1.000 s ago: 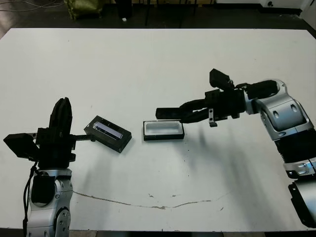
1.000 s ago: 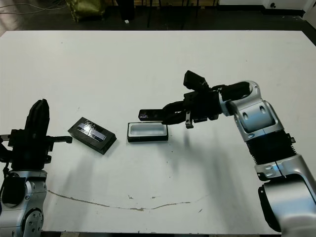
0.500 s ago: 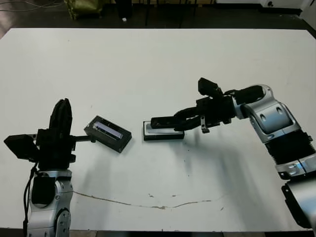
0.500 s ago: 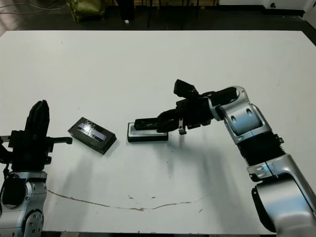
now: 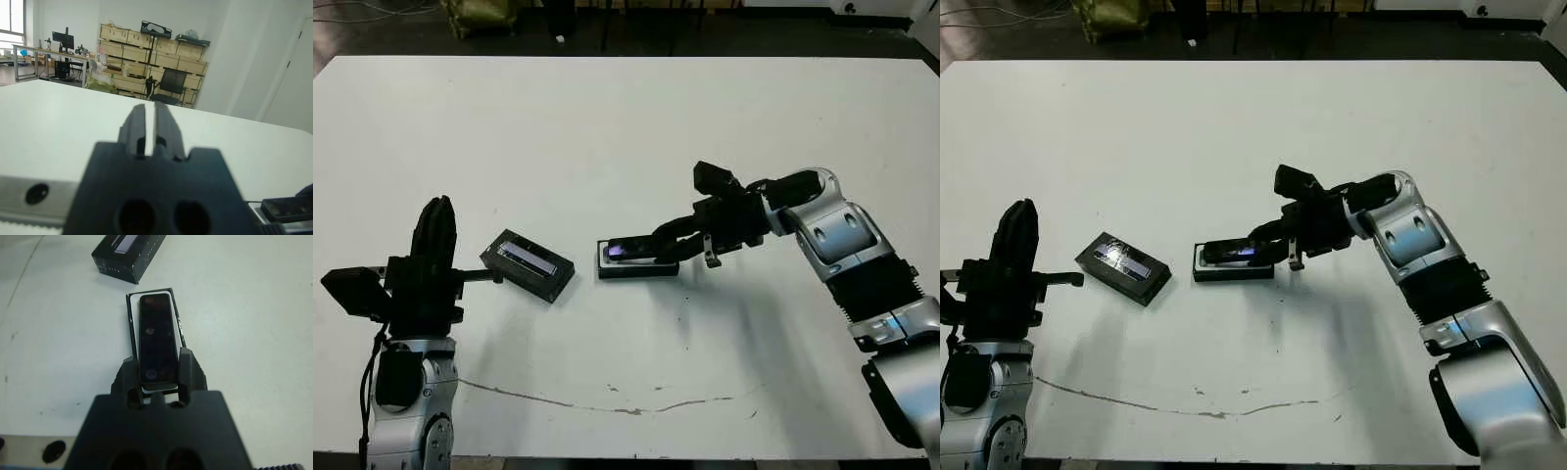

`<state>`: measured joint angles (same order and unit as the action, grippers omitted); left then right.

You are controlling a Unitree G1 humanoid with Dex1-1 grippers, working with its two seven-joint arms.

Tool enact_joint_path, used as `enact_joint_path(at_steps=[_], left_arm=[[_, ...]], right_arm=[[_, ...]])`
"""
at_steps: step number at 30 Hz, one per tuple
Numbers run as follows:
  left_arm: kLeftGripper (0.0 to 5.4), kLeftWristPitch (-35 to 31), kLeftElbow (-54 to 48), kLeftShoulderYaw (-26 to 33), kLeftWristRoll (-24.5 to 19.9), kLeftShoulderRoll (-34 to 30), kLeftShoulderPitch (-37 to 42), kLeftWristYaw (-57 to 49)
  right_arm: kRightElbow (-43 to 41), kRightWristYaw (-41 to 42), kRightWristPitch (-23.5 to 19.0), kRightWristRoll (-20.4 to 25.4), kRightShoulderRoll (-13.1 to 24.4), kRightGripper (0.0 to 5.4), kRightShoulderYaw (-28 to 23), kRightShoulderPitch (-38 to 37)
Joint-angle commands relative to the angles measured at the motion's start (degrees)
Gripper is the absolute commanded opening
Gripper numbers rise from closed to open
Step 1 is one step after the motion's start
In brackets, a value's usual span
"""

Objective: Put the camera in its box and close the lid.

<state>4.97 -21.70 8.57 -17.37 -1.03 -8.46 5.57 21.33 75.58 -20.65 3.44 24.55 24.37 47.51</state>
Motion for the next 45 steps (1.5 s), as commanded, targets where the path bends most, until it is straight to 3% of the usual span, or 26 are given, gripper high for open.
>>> enact_joint_path(at_steps=[1, 12, 45], left_arm=[[0.0, -0.9, -0.2, -0.3, 0.9, 0.2, -1.2, -0.8], [0.0, -0.6, -0.1, -0.2, 1.0, 0.5, -1.4, -0.7], [0.0, -0.8, 0.2, -1.0, 1.9, 0.7, -1.0, -1.2]], right_arm=[[1.9, -0.2, 0.9, -1.5, -0.4, 0.22, 0.6, 1.3], [5.0, 0.8, 3.4, -3.7, -1.6, 0.2, 1.4, 3.4], [6.2, 4.0, 4.4, -4.4, -0.5, 0.2, -0.3, 6.7]])
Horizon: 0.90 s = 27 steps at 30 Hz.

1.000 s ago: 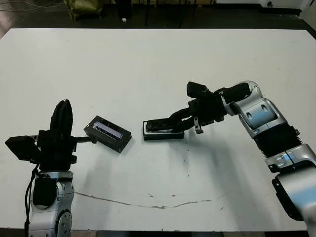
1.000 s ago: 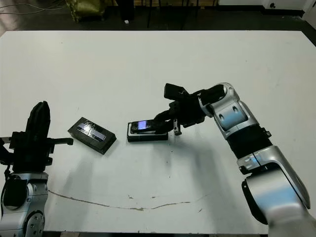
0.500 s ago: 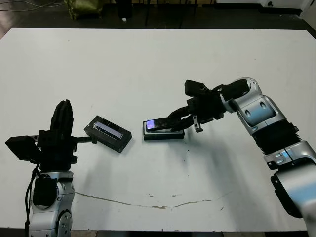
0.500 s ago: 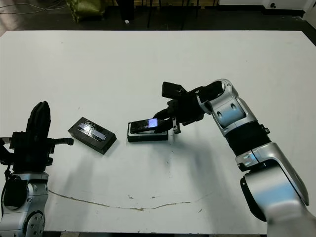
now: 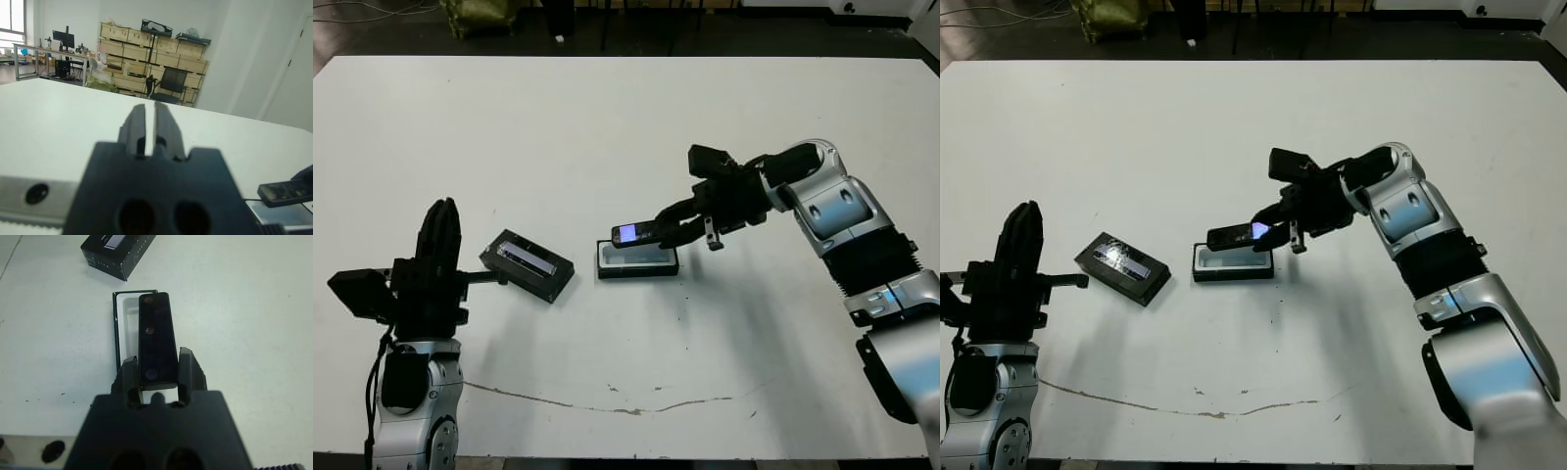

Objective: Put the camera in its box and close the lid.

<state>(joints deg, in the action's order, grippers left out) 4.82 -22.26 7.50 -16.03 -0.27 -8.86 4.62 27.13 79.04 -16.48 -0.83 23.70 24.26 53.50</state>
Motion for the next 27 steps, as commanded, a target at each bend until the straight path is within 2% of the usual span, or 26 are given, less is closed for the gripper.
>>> enact_joint_path(at_steps=[1, 10, 22, 27], left_arm=[[0.0, -0.5, 0.8, 0.0, 0.7, -0.1, -0.6, -0.2], [0.0, -1.0, 0.5, -0.2, 0.8, -0.1, -0.6, -0.6], [0.0, -0.5, 1.0, 0.1, -0.2, -0.3, -0.7, 0.3], [0.0, -0.8, 0.7, 0.0, 0.1, -0.2, -1.0, 0.0]], right_arm=[[0.3, 0.8, -0.4, 0.0, 0.3, 0.2, -0.2, 0.8], [1.5, 3.8, -3.4, 2.0, -0.4, 0.2, -0.8, 0.5], [0.1, 3.2, -3.9, -0.3, -0.3, 0.2, 1.3, -0.1], [-0.1, 2.7, -1.9, -0.8, -0.5, 0.2, 1.5, -0.8]])
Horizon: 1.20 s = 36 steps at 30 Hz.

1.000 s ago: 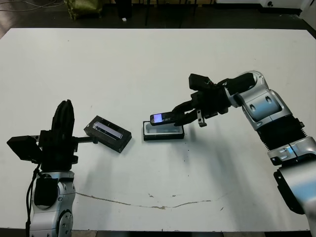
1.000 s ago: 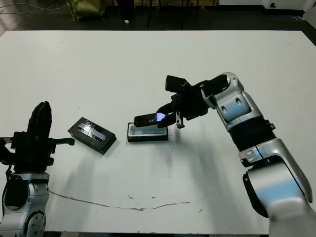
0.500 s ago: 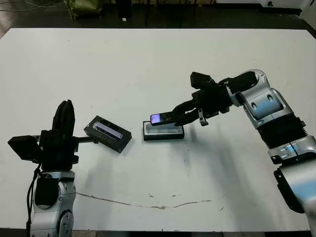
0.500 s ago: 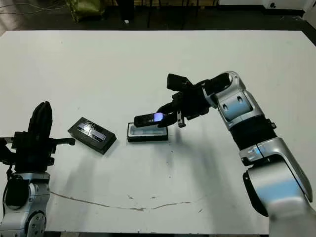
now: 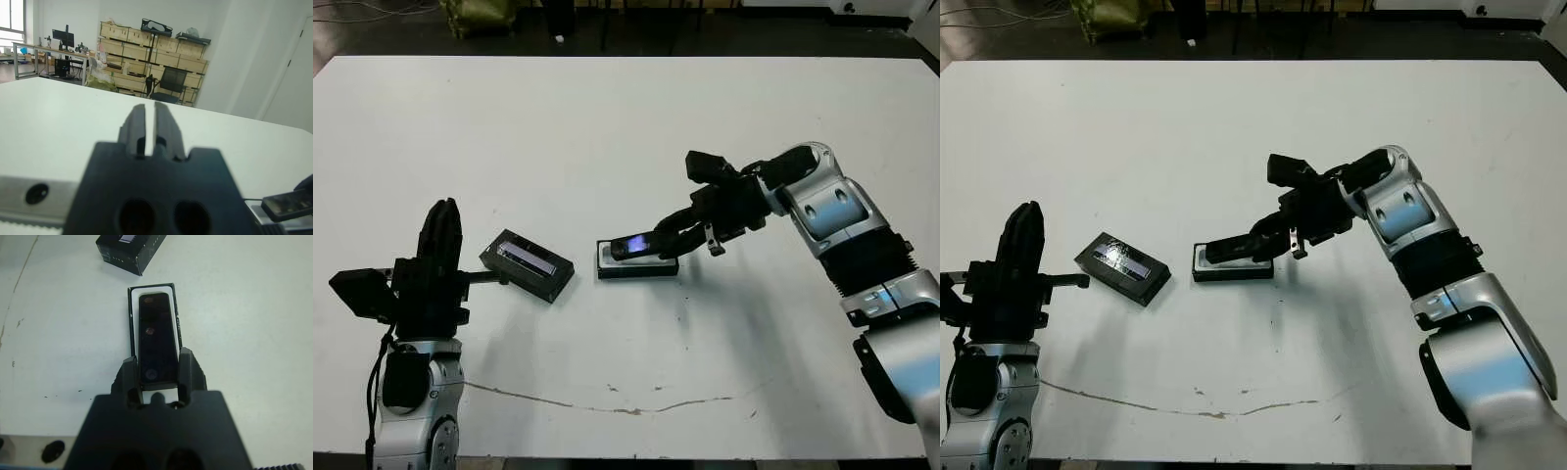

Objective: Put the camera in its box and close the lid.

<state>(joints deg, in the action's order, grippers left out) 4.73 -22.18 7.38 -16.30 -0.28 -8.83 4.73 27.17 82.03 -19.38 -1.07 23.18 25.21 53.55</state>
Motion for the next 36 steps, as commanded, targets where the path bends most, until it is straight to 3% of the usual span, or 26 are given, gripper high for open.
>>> enact_joint_path(at_steps=[1, 19, 36], left_arm=[[0.0, -0.5, 0.6, 0.1, 0.6, -0.2, -1.0, -0.2], [0.0, -0.2, 0.7, -0.1, 0.5, 0.1, -1.2, -0.1], [0.0, 0.1, 0.7, -0.1, 0.4, 0.1, -1.5, 0.1]], right_arm=[[0.2, -0.2, 1.0, -0.5, -0.1, 0.2, 0.6, -0.8], [-0.1, 0.2, -1.0, -1.1, -0.5, 0.2, 1.5, -0.8], [-1.3, -1.8, 0.6, -3.2, -1.3, 0.2, 3.5, -2.2]])
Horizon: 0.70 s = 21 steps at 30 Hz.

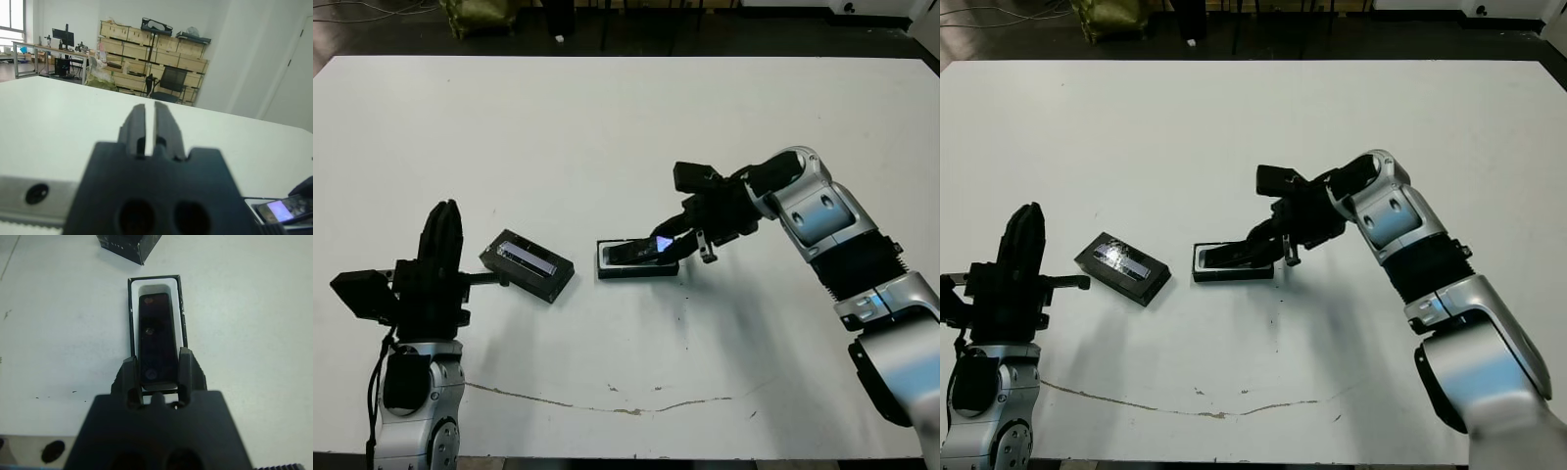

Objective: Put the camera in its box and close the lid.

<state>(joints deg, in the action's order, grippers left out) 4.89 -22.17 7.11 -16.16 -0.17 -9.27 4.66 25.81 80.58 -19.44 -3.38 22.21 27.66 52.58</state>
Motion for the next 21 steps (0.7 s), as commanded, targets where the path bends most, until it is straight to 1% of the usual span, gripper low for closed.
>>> enact_joint_path(at_steps=[1, 8, 14, 17, 21], left_arm=[[0.0, -0.1, 0.7, 0.1, 0.2, 0.0, -1.1, 0.1], [0.0, -0.3, 0.5, 0.1, -0.3, 0.1, -1.3, 0.1], [0.0, -0.1, 0.6, 0.1, -0.5, 0.2, -1.4, 0.3], [0.0, 0.2, 0.7, 0.0, 0.0, 0.2, -1.4, 0.1], [0.0, 0.3, 0.8, 0.0, 0.2, 0.2, -1.4, 0.0]], right_arm=[[0.2, -0.4, 0.6, -0.9, -0.4, 0.2, 1.3, -1.2], [0.4, -0.5, -0.7, -1.0, -1.1, 0.2, 2.0, -0.8], [0.5, -0.7, 0.0, -0.7, -1.8, 0.2, 1.8, -1.1], [-0.4, -1.6, -1.3, -1.3, -2.1, 0.2, 2.2, -1.1], [-0.4, -1.9, -2.0, -0.8, -2.7, 0.2, 1.8, -1.1]])
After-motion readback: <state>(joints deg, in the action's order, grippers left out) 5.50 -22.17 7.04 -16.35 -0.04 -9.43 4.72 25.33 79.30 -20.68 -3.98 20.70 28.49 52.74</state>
